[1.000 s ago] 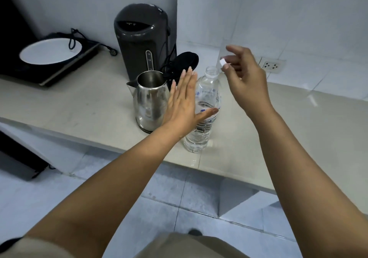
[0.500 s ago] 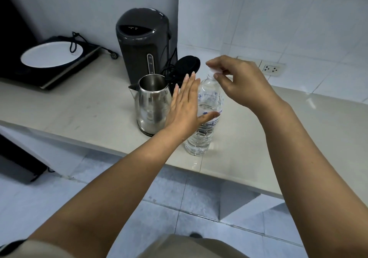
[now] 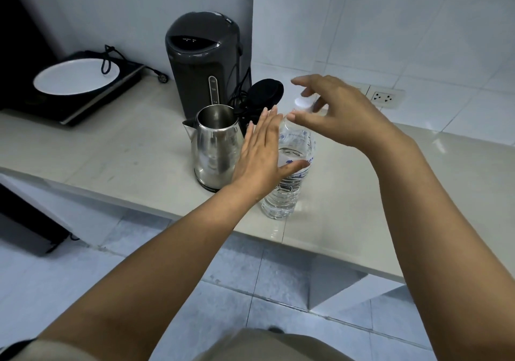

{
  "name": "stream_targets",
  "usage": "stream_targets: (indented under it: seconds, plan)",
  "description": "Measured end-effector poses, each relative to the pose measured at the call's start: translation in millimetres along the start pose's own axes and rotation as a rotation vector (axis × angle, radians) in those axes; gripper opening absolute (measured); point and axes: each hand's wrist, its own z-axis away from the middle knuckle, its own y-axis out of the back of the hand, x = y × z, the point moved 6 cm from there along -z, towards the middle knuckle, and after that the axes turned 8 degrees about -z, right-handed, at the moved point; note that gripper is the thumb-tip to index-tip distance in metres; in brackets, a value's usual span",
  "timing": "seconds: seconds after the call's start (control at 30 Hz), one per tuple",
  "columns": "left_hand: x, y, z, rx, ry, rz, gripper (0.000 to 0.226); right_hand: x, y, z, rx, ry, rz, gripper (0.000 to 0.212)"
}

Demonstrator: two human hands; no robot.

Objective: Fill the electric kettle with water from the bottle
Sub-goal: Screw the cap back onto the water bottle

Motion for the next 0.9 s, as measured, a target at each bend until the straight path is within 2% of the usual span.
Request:
stream_targets:
  seconds: [0.1, 0.2, 0.4, 0.63, 0.73, 0.9]
  plan:
    - [0.1, -0.2, -0.1, 0.003, -0.003, -0.001, 0.106, -2.7, 2.8, 1.2, -0.079, 0.005, 0.009, 0.039]
    - [-0.5, -0.3, -0.4, 0.001, 0.006, 0.004, 0.107, -3.1, 5.3, -2.5, -0.035, -0.032, 0.052, 0.028]
    - [-0.5, 2.8, -1.5, -0.034, -0.003, 0.040, 0.105, -1.6, 3.0, -13.6, 0.002, -0.079, 0.167, 0.039]
    - [-7.3, 1.2, -2.7, -0.040, -0.029, 0.100, 0.103, -6.0, 2.3, -9.4, -0.093, 0.048, 0.113, 0.028]
    - [-5.8, -0.7, -3.1, -0.014, -0.004, 0.094, 0.102, -5.8, -1.0, -14.3, -0.039, -0.021, 0.159, 0.033]
    - [-5.6, -5.7, -4.1, -0.024, 0.019, 0.091, 0.103, 0.3, -9.6, -14.1, 0.164, -0.142, 0.218, 0.048]
